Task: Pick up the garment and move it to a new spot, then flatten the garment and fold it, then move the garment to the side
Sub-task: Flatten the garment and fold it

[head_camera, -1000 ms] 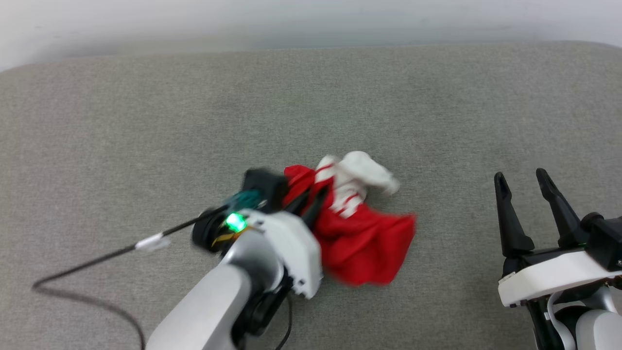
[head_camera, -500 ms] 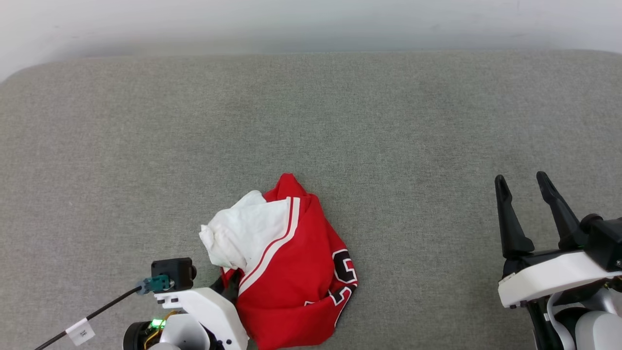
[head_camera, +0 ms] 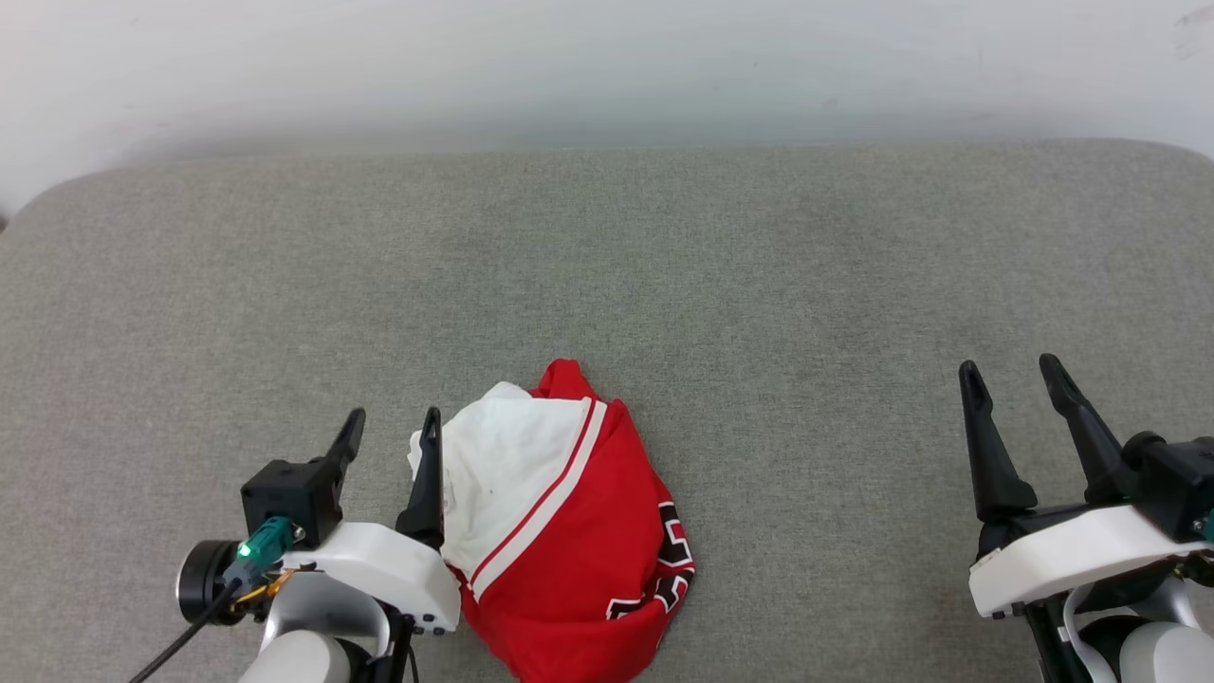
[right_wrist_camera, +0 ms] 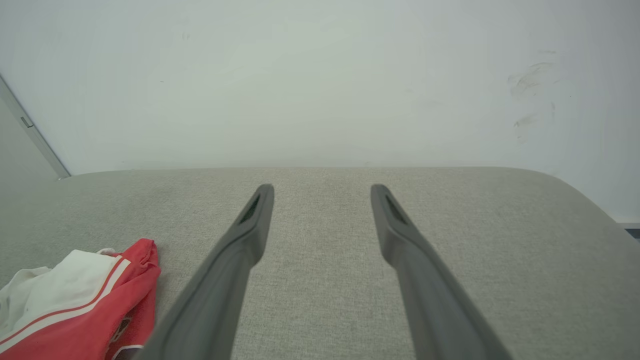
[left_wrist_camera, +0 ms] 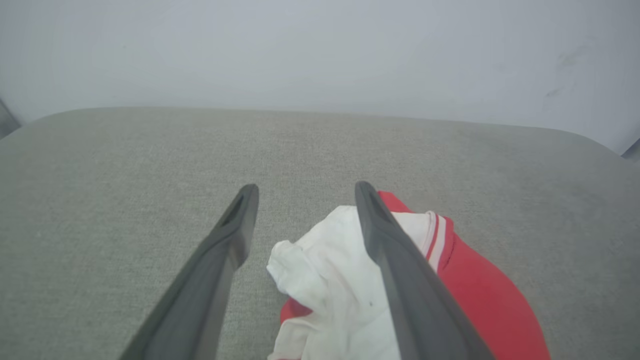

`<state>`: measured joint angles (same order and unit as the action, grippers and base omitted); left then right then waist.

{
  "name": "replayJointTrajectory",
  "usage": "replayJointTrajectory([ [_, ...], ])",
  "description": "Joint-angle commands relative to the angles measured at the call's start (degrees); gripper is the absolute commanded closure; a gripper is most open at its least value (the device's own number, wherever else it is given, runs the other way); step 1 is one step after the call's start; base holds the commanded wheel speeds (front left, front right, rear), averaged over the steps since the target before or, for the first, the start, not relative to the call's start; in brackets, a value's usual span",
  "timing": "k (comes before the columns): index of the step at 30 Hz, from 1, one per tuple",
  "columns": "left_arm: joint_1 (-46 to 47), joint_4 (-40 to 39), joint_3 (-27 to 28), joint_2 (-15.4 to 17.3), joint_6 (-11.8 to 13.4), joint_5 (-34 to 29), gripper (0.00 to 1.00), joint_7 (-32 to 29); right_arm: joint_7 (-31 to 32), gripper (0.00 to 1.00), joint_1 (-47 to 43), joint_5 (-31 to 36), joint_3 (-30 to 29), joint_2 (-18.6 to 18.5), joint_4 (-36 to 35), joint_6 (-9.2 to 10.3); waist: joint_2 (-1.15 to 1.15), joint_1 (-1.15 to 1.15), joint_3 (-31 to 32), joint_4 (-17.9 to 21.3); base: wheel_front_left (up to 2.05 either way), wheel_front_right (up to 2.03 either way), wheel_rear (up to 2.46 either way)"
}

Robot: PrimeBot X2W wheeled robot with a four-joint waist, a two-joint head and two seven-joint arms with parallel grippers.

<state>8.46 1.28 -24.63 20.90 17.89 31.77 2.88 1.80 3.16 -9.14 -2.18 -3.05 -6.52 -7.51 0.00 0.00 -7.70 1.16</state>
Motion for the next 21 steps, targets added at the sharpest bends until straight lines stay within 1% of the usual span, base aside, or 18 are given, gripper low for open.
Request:
replayJointTrajectory([
  [1,1.0,-1.3,-0.3,0.6,0.2,-1.7,0.00,1.8,0.2,0.00,-0.8,-0.1,0.0,0.0,-0.3,0.04,0.00,0.00,0.4,0.2,0.00,0.00,0.00],
  [6,2.0,-4.2,-1.1,0.8,-0.1,-4.7,0.00,6.3,0.5,0.00,-1.0,0.0,-0.1,0.0,-0.7,0.04,0.00,0.00,1.0,0.4,0.00,0.00,0.00],
  [12,1.6,-6.2,-1.3,0.9,0.7,-5.9,0.00,7.9,2.5,0.00,-1.3,0.2,0.5,-0.1,-0.2,0.03,0.00,0.00,1.9,0.0,0.00,0.00,0.00],
  [16,0.9,-7.3,-1.6,0.5,1.4,-6.3,0.00,8.0,8.8,0.00,-0.1,-2.0,3.8,-1.9,1.4,0.04,0.00,0.00,2.2,-1.1,0.00,0.00,0.00],
  [21,1.2,-8.0,-2.1,-0.2,1.4,-6.2,0.00,8.5,21.0,0.00,3.2,-8.4,10.5,-5.8,3.8,0.03,0.00,0.00,1.5,-3.5,0.00,0.00,0.00],
])
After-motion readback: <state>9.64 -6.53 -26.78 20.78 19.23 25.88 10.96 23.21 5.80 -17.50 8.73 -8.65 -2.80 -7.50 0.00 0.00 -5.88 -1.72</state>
